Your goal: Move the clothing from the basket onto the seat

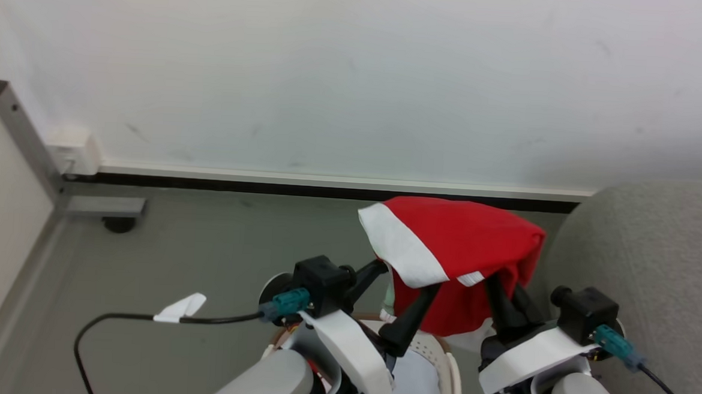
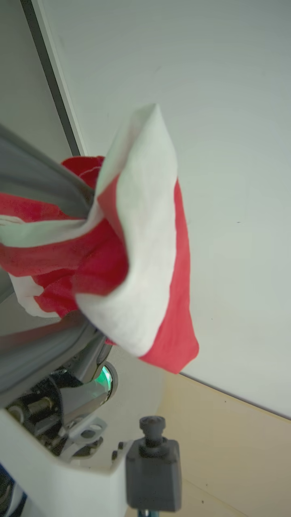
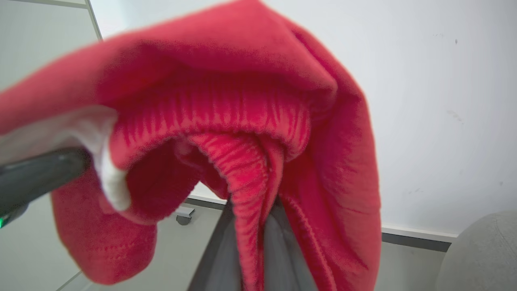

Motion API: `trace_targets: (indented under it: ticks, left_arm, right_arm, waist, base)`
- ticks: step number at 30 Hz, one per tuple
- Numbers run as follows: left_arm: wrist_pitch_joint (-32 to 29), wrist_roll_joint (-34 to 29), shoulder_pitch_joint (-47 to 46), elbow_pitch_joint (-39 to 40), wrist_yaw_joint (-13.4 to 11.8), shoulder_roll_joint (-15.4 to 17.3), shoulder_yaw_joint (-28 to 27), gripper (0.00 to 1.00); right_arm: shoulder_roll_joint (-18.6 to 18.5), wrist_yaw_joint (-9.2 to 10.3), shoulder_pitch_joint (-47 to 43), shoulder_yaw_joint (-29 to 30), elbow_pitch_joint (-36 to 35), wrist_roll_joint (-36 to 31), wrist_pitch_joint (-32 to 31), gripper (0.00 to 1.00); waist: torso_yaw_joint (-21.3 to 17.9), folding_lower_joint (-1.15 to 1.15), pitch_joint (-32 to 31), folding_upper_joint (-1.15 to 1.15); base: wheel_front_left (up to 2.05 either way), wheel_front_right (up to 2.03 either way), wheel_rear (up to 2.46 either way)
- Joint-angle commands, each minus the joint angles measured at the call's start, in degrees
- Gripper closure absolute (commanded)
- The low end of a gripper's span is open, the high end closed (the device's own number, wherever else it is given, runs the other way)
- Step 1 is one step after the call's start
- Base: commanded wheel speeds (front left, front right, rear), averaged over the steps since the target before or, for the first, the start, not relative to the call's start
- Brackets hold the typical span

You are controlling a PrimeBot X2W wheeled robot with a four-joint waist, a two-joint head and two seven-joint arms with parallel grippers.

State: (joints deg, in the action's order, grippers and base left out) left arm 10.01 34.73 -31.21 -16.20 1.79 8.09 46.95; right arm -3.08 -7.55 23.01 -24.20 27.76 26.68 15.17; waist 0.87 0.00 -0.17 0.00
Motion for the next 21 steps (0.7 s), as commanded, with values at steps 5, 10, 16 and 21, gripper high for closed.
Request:
trace_targets:
  ticks: [5,10,16,21]
  left_arm:
    - [0.91,-0.19,2.02,-0.83,0.49,0.18,1.17,0.0]
    - [1.53,-0.51,2.11,-1.36,0.63,0.06,1.63,0.0]
    - [2.71,-0.42,2.32,-2.42,0.9,-0.12,1.6,0.0]
    - [3.62,-1.46,1.3,-2.78,1.1,0.01,1.85,0.0]
  right_arm:
    - [-1.46,0.12,-1.85,4.12,-2.84,-1.08,-0.03,1.0]
    - [-2.13,0.12,-2.97,8.61,-4.54,-0.26,-0.03,1.0]
    - [-3.26,0.12,-4.68,13.29,-7.03,-0.55,-0.03,1.0]
    - [-3.56,0.12,-6.13,15.25,-8.48,-0.89,-0.03,1.0]
  waist:
    - [-7.28,0.0,1.01,0.0]
    - [-11.49,0.0,1.86,0.0]
    - [-18.23,0.0,2.95,0.0]
    - [-22.65,0.0,3.7,0.0]
  base:
    - [0.0,0.0,0.0]
    - [0.0,0.0,0.0]
    - [0.0,0.0,0.0]
    - [0.0,0.0,0.0]
